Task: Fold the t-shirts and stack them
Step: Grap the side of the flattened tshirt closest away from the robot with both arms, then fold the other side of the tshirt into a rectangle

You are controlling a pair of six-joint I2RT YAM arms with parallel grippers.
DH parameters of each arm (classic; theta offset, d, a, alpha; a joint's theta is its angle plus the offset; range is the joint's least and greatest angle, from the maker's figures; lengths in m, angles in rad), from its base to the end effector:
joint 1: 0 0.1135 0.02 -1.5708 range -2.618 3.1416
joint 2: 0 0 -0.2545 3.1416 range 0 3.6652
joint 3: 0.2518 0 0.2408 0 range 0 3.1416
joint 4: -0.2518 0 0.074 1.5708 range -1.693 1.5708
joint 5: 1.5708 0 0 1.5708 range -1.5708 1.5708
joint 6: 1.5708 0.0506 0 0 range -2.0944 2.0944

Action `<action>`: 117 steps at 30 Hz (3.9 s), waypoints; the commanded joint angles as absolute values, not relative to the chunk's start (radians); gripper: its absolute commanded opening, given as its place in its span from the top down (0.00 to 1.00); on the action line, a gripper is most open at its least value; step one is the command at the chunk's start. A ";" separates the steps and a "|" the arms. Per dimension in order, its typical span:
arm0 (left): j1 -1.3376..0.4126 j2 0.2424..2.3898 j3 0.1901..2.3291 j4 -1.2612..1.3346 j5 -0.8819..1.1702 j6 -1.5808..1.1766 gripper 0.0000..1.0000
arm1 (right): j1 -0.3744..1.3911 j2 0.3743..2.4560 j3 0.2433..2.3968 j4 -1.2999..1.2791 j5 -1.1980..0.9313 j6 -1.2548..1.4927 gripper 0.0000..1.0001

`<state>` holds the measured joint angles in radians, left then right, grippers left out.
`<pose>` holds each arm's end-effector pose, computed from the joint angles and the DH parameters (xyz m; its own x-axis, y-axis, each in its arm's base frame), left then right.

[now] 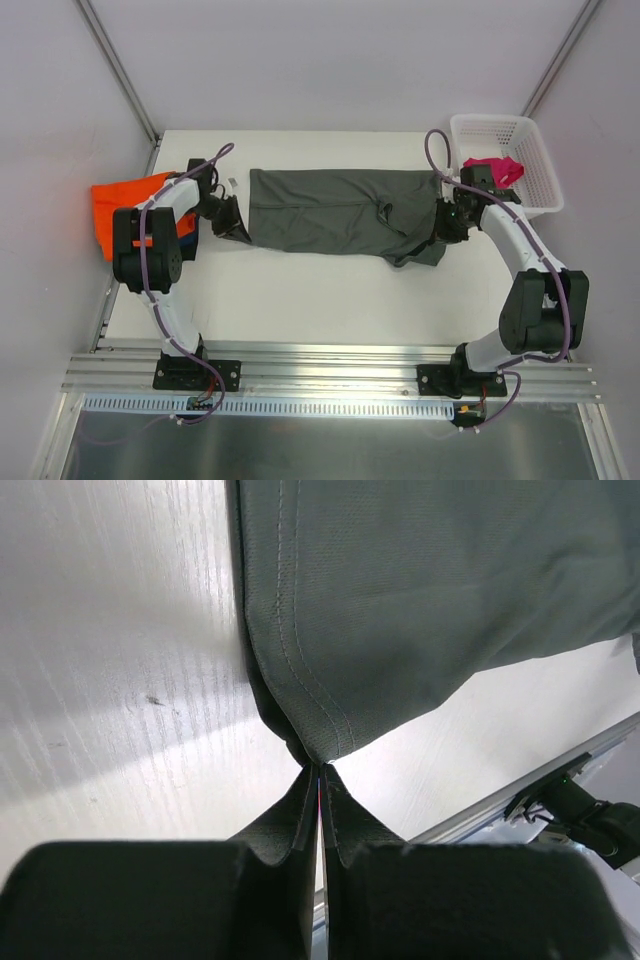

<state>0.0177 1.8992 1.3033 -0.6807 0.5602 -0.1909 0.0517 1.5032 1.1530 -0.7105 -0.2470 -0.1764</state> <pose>0.3631 -0.0205 0.1613 -0.9659 -0.1779 -0.1882 -0.0450 0.8311 -0.5543 0.3015 0.0280 0.2364 -0.8283 -0.2132 -0.5181 -0.3196 0.9393 0.1244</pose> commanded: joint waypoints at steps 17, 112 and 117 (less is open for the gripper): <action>0.037 1.923 1.606 -0.735 0.520 -0.117 1.00 | 0.038 1.684 1.448 -0.670 -0.216 -0.219 1.00; 0.003 2.082 1.761 -0.716 0.385 -0.043 0.11 | 0.094 2.313 2.095 -0.673 -0.186 -0.287 0.63; 0.005 2.072 1.752 -0.716 0.390 -0.046 0.11 | 0.094 2.293 2.103 -0.661 -0.190 -0.273 0.64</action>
